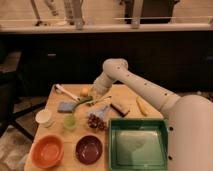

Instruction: Place pepper in plastic cup

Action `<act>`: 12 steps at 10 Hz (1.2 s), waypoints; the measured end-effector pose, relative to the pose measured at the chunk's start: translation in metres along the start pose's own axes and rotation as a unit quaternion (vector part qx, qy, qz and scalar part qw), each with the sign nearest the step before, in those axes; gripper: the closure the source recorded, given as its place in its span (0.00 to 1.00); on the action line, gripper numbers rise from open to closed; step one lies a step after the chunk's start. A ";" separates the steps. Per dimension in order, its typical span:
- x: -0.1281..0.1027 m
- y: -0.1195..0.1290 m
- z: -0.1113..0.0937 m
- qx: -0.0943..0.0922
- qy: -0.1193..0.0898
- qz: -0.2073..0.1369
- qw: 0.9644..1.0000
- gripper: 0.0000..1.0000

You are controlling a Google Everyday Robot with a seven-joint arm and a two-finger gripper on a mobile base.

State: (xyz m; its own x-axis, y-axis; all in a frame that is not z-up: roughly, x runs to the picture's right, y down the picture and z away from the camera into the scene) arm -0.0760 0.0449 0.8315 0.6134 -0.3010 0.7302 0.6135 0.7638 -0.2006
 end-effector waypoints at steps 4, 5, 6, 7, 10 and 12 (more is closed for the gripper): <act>-0.044 -0.030 0.019 -0.006 -0.028 -0.055 0.998 1.00; -0.051 -0.033 0.025 -0.006 -0.037 -0.064 0.997 1.00; -0.054 -0.032 0.032 -0.007 -0.046 -0.067 0.997 1.00; -0.056 -0.028 0.041 -0.007 -0.056 -0.066 0.996 1.00; -0.069 -0.021 0.054 -0.012 -0.071 -0.072 0.995 1.00; -0.082 -0.012 0.057 -0.014 -0.075 -0.074 0.994 1.00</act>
State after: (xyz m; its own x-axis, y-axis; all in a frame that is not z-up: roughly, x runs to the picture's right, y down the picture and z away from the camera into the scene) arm -0.1619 0.0934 0.8113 0.4357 -0.3192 0.8416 0.7065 0.7006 -0.1001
